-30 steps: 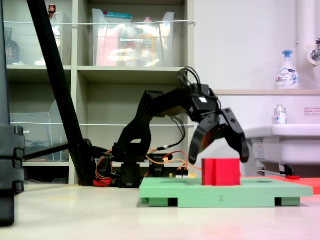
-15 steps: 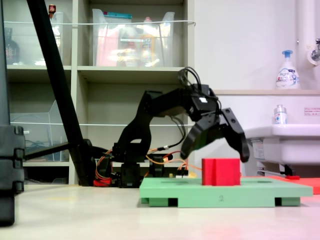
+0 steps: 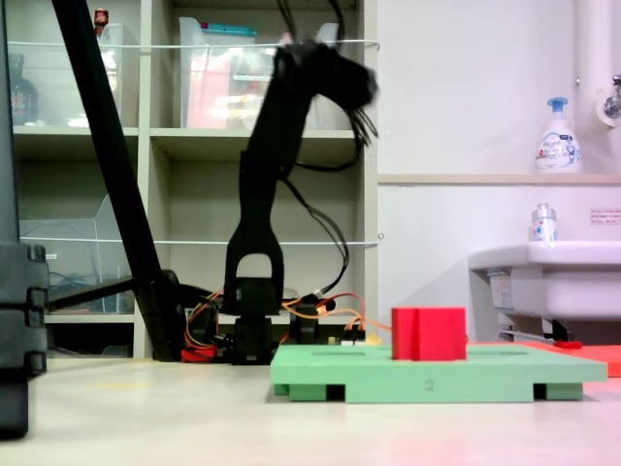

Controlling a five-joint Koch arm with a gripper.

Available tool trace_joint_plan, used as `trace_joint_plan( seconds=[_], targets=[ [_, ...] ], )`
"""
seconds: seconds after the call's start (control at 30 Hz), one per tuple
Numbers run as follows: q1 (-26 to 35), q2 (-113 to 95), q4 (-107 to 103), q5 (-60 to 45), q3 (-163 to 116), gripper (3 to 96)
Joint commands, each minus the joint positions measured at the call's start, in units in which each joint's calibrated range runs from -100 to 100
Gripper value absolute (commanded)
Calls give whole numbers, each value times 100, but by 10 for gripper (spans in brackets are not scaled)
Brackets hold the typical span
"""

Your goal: Put the cross columnar block into the corresponding hole

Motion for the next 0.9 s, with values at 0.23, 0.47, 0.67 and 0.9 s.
trace_joint_plan(
  seconds=[0.23, 0.47, 0.67, 0.9],
  targets=[
    [-845, -2347, 168, -2637, -1859, 544],
    [-987, -6132, 4386, -2979, -9237, 501],
    [-957, -6635, 5859, -3004, -13075, 514],
    [-806, -6635, 8623, -3414, -15757, 494]
  ],
)
